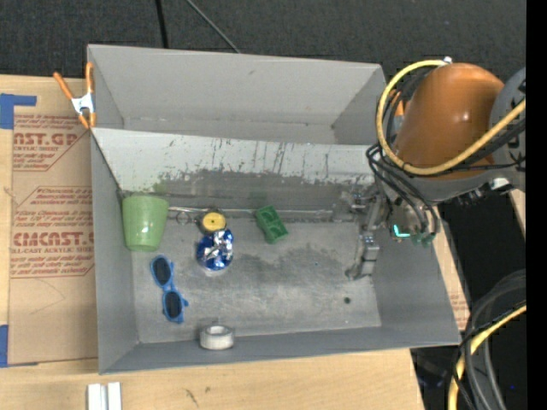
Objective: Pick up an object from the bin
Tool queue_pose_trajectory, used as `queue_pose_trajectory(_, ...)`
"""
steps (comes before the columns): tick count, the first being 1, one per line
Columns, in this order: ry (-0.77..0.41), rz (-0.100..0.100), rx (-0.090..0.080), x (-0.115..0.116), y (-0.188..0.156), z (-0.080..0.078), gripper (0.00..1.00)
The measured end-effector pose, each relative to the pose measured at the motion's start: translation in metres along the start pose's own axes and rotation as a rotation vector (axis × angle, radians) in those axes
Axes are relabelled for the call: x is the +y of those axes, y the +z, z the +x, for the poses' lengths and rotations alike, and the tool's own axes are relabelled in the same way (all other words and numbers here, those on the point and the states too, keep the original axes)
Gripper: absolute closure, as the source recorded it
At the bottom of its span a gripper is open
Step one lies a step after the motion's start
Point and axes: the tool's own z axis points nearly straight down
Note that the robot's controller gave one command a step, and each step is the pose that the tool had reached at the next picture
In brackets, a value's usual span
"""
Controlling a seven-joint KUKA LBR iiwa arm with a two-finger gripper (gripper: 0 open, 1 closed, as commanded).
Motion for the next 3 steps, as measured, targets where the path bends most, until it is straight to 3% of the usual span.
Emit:
queue_pose_trajectory(1,0.108,0.001,0.001,-0.108,0.088,0.027,0.00)
queue_pose_trajectory(2,0.443,-0.004,-0.006,-0.017,0.079,0.010,0.00)
queue_pose_trajectory(3,0.436,-0.005,-0.006,0.047,0.112,-0.024,0.00)
